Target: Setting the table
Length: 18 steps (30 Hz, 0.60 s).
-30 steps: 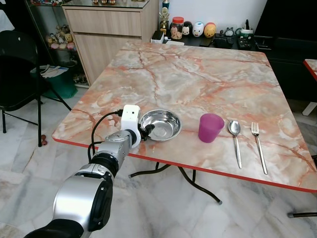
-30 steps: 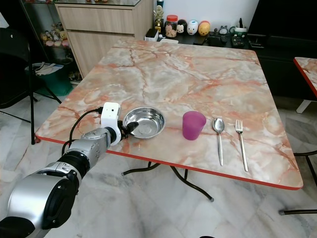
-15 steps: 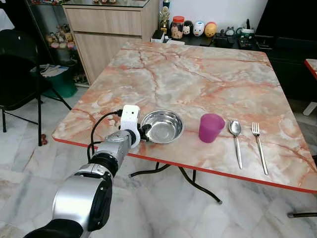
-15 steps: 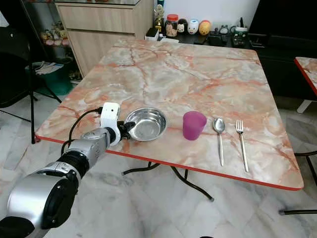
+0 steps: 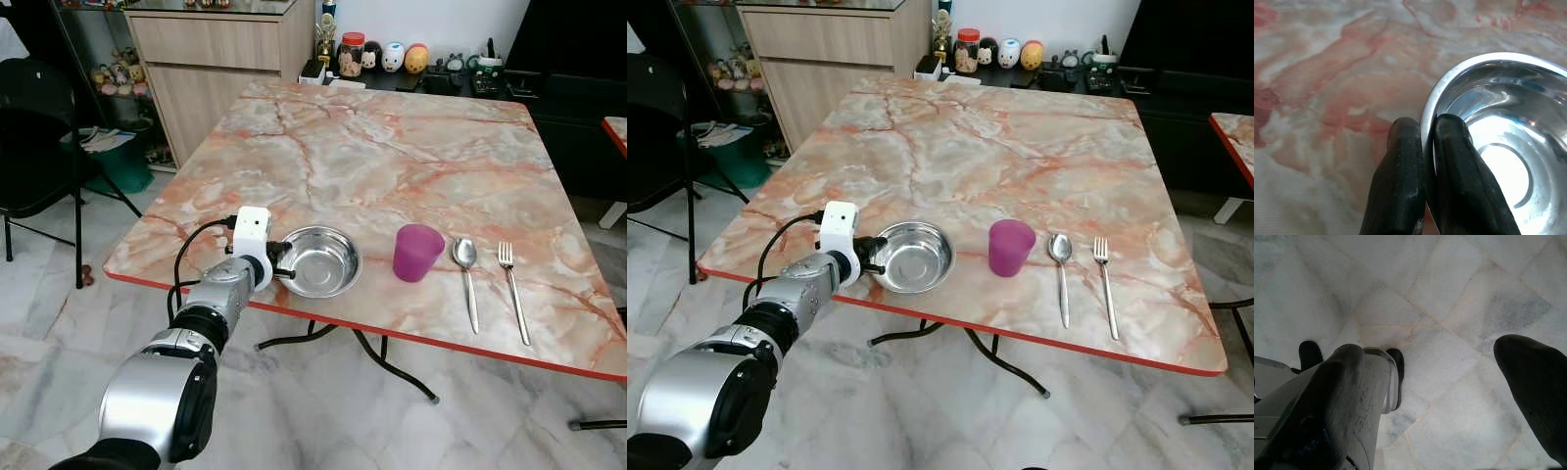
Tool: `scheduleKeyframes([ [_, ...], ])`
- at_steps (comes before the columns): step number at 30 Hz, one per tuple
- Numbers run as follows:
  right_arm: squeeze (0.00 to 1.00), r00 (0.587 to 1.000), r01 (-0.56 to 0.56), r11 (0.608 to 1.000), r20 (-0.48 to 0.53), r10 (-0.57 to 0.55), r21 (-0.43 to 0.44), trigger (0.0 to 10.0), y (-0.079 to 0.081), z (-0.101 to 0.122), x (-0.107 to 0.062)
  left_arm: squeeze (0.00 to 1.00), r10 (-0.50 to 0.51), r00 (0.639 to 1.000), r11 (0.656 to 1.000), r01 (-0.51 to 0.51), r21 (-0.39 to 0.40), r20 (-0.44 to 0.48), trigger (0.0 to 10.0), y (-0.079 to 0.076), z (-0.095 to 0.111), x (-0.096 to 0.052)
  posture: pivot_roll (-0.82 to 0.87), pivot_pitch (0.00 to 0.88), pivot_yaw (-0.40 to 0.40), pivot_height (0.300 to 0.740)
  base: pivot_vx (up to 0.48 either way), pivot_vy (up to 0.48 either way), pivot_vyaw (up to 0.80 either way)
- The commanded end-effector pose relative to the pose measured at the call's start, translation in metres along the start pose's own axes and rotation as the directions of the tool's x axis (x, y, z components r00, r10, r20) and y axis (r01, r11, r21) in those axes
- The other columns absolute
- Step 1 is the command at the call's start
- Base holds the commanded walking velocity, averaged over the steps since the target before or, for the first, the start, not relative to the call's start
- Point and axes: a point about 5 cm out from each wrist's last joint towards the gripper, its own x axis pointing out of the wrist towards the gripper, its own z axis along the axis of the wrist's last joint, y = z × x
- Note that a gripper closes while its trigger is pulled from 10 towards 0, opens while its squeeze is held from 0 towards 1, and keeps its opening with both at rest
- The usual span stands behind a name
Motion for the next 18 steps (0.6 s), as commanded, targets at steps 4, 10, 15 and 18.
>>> scheduleKeyframes([
  [4, 0.00, 1.000, 0.001, 1.000, -0.015, -0.001, 0.002, 10.0, 0.000, -0.004, -0.001, 0.00, 0.001, 0.997, 0.999, 0.003, -0.053, 0.076, 0.0, 0.010, -0.006, -0.006, 0.06, 0.000, -0.020, 0.740, 0.000, 0.000, 0.00],
  [10, 0.00, 1.000, 0.002, 1.000, -0.015, -0.002, 0.006, 10.0, 0.000, -0.005, -0.002, 0.00, -0.023, 0.953, 0.949, 0.116, -0.292, 0.302, 10.0, 0.014, -0.005, -0.020, 0.06, 0.000, -0.018, 0.740, 0.000, 0.000, 0.00],
  [15, 0.00, 1.000, 0.002, 1.000, -0.018, -0.002, -0.001, 10.0, -0.001, -0.005, -0.002, 0.00, 0.094, 0.938, 0.899, 0.064, -0.432, 0.334, 10.0, 0.032, -0.014, -0.031, 0.06, 0.000, -0.025, 0.740, 0.000, 0.000, 0.00],
  [18, 0.00, 1.000, 0.002, 1.000, -0.017, -0.002, -0.002, 10.0, -0.002, -0.005, -0.002, 0.00, 0.119, 0.923, 0.869, 0.082, -0.488, 0.367, 10.0, 0.036, -0.014, -0.036, 0.06, 0.000, -0.029, 0.740, 0.000, 0.000, 0.00],
])
